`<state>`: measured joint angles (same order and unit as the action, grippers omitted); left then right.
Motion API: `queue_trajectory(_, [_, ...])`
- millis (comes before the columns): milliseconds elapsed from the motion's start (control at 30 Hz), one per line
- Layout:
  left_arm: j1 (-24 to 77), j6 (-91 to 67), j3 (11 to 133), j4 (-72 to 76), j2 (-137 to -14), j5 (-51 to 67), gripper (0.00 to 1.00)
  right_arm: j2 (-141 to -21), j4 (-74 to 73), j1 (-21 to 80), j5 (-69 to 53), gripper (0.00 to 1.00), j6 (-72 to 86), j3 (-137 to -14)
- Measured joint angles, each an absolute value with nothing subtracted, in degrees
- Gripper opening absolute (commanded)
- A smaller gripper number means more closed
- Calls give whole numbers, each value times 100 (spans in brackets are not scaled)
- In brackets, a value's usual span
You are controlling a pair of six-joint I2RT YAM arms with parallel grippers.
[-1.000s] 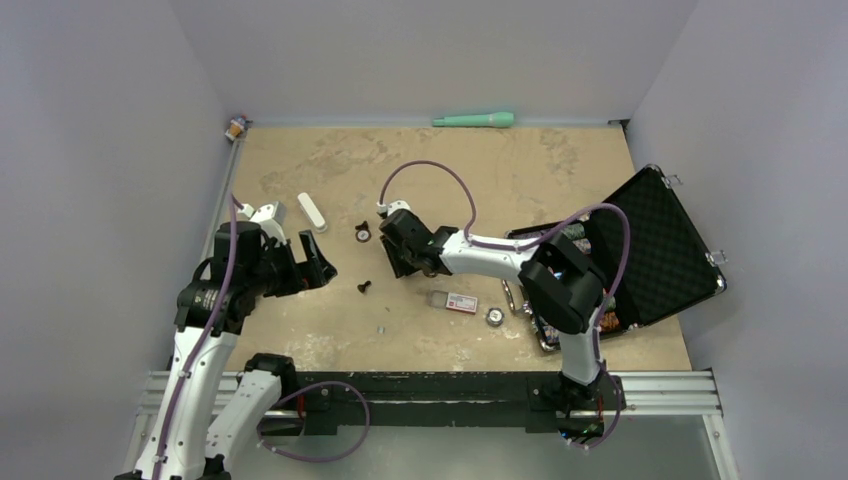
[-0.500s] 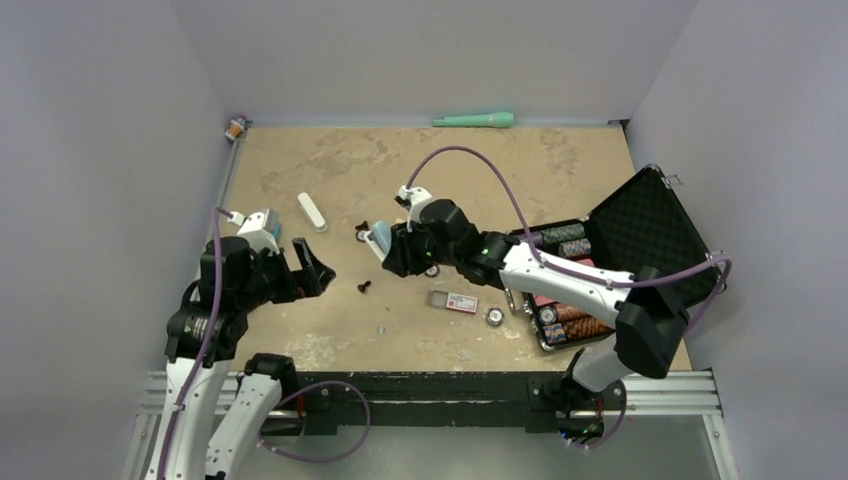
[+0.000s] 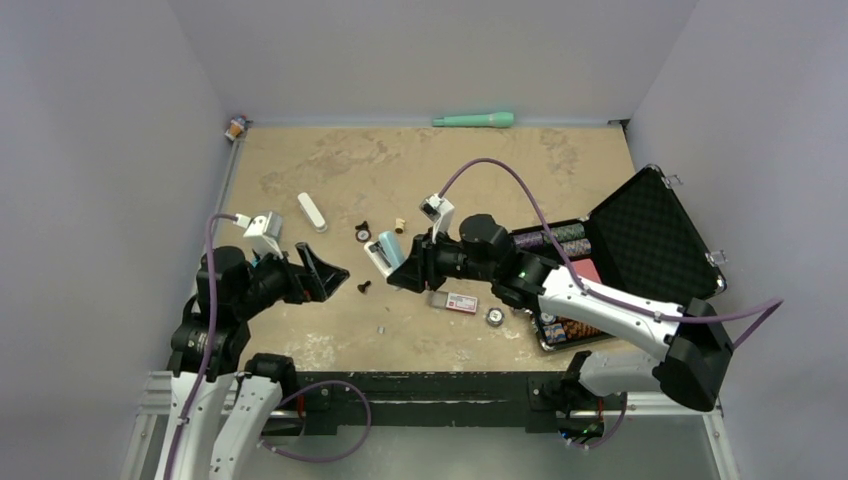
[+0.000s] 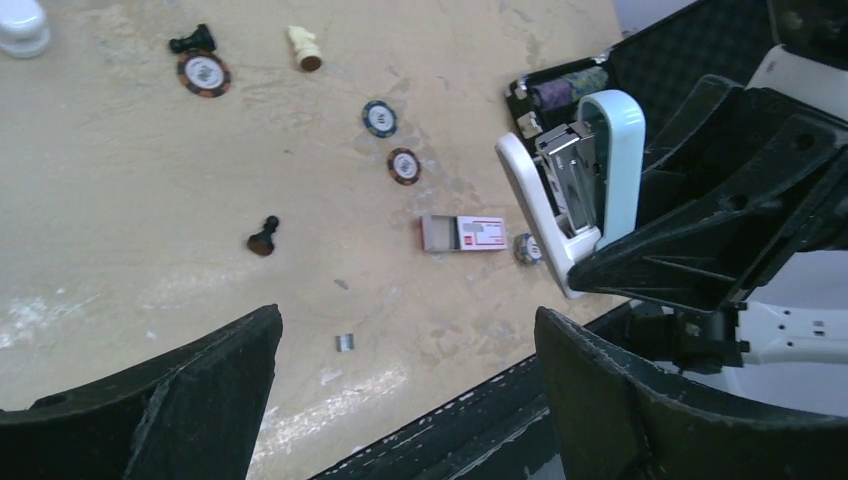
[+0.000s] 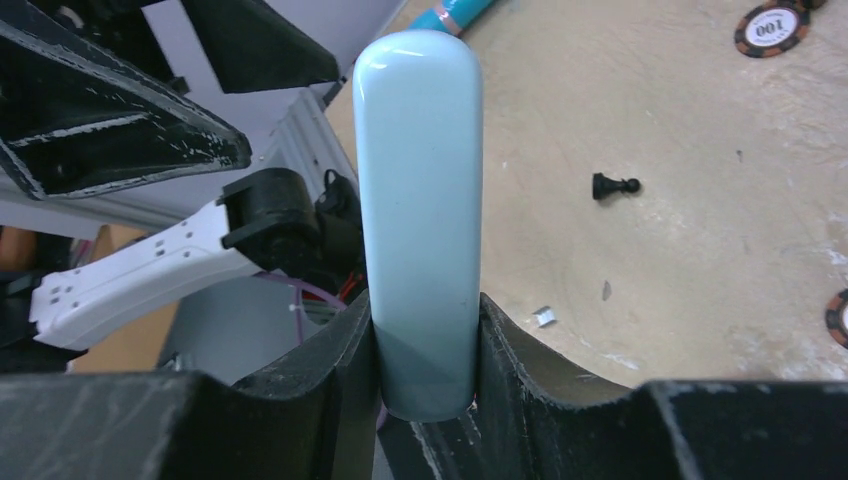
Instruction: Unload the staples from the stapler
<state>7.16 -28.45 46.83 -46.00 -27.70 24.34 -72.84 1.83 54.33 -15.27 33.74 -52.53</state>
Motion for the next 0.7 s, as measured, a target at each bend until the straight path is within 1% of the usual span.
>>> queue_trajectory(367, [714, -3920, 4348, -2832, -2440, 4285, 100, -6858, 1017, 5433, -2215, 0, 3874, -4847])
queue_trajectory(700, [714, -4740, 4185, -1372, -2311, 5092, 98, -6554, 1542, 5437, -2709, 0, 4169, -4853])
